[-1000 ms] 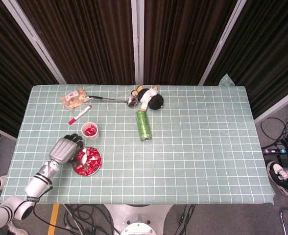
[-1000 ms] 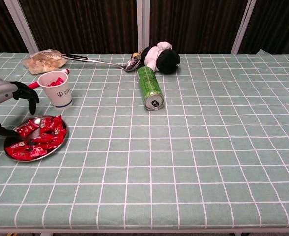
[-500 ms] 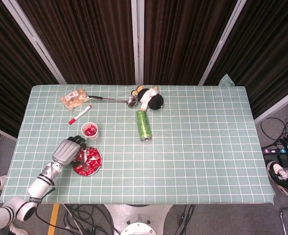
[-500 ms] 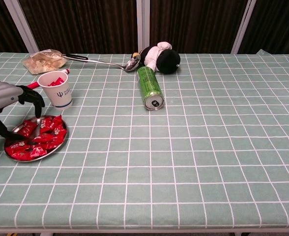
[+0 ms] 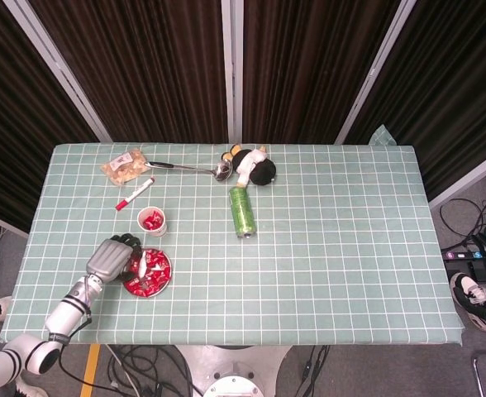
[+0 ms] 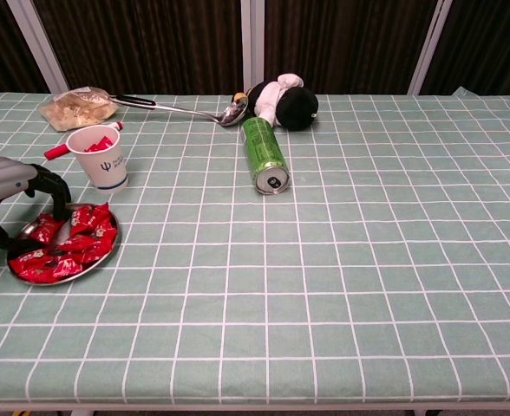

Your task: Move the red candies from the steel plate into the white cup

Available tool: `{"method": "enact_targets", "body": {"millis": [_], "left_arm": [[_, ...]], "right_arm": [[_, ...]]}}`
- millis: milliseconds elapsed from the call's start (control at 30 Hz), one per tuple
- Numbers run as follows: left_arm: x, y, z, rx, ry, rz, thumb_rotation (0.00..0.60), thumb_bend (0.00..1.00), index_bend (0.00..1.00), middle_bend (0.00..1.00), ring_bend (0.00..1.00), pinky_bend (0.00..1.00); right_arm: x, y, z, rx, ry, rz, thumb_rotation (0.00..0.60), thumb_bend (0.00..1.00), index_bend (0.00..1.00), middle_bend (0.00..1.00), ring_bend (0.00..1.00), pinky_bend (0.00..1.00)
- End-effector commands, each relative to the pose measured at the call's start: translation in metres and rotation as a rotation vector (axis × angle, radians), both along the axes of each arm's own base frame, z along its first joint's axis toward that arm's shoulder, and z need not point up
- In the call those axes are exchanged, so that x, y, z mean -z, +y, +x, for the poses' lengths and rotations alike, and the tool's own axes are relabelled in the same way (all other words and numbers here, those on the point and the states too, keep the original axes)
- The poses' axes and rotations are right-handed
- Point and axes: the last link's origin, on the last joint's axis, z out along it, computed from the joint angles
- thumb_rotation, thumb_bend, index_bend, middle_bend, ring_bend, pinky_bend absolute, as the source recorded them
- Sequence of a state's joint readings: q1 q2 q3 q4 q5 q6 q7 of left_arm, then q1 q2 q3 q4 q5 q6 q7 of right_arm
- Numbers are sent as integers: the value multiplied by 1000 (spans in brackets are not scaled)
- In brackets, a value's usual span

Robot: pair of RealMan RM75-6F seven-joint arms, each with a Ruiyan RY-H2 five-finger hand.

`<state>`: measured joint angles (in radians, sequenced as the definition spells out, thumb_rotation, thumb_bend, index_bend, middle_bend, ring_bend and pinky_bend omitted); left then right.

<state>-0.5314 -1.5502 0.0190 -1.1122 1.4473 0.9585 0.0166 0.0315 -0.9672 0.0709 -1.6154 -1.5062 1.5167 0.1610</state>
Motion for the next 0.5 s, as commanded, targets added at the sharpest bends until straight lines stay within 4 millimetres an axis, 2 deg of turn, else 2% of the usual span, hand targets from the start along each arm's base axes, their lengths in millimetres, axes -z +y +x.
{"method": "enact_targets", "body": {"millis": [33,167,500], "left_arm": [[-1,0,0,-5,-9,-4,600,261,518,356,213,323],[0,0,1,-7,-18,-7,600,274,536,358,212,326],[-2,-2,0,-11,-44,2,600,381,628,383,212,343]], "right_arm": [[0,0,0,0,0,0,600,197,17,60,0,138],[0,1,0,2,0,-1,600,197,17,60,0,138],[-1,1,0,1,-1,-1,600,197,17,60,0,140]]}}
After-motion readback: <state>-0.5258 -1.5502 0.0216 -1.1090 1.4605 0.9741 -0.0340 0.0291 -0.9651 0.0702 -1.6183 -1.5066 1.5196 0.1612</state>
